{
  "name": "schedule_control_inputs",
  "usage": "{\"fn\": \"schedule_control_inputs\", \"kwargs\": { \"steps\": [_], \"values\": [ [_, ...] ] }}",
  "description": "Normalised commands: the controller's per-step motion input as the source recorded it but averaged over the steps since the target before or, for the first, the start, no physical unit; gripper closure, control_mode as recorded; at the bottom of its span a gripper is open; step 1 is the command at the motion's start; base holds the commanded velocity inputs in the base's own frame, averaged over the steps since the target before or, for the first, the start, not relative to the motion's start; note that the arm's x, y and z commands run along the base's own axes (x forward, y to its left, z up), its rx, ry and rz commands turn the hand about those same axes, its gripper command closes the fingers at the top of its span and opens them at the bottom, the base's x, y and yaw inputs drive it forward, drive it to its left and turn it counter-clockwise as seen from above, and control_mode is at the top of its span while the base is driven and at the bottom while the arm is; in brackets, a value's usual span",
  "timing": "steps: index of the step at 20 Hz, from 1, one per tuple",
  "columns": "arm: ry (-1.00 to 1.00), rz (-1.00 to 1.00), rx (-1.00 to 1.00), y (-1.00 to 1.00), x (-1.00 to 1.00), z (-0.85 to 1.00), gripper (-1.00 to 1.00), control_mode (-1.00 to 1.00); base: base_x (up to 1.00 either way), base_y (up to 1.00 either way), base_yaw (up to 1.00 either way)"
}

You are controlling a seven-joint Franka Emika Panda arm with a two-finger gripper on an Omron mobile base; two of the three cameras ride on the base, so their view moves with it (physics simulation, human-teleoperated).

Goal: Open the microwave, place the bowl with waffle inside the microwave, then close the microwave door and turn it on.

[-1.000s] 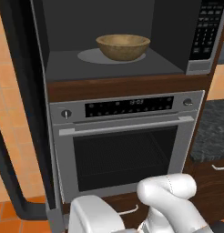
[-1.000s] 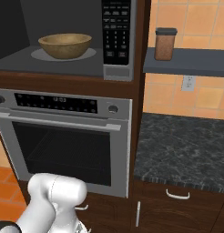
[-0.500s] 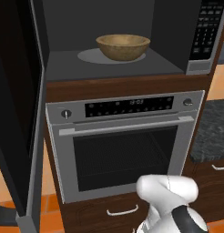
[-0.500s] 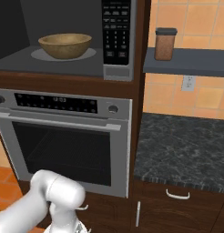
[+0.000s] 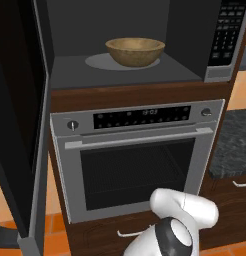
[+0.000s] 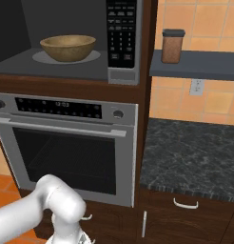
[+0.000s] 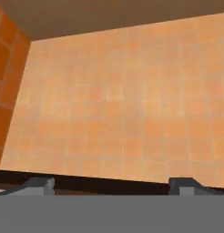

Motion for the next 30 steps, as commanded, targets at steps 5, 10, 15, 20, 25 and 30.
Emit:
{"fn": "schedule_control_inputs", "kwargs": {
  "steps": [5,10,15,20,25,30],
  "values": [
    [0.0,-0.5,-0.07,0.18,0.89,0.0,-1.0,-1.0,0.0,0.0,0.0],
    [0.0,-0.53,-0.03,-0.01,0.8,0.13,-1.0,-1.0,0.0,0.0,0.0],
    [0.0,-0.47,0.0,-0.41,0.27,0.33,-1.0,-1.0,0.0,0.0,0.0],
    [0.0,-0.33,0.0,-0.89,0.01,0.18,-1.0,-1.0,0.0,0.0,0.0],
    [-0.02,-0.21,0.02,-1.0,0.0,0.29,-1.0,-1.0,0.0,0.0,0.0],
    [-0.05,-0.16,0.04,-0.97,0.0,0.42,-1.0,-1.0,0.0,0.0,0.0]
  ]
}}
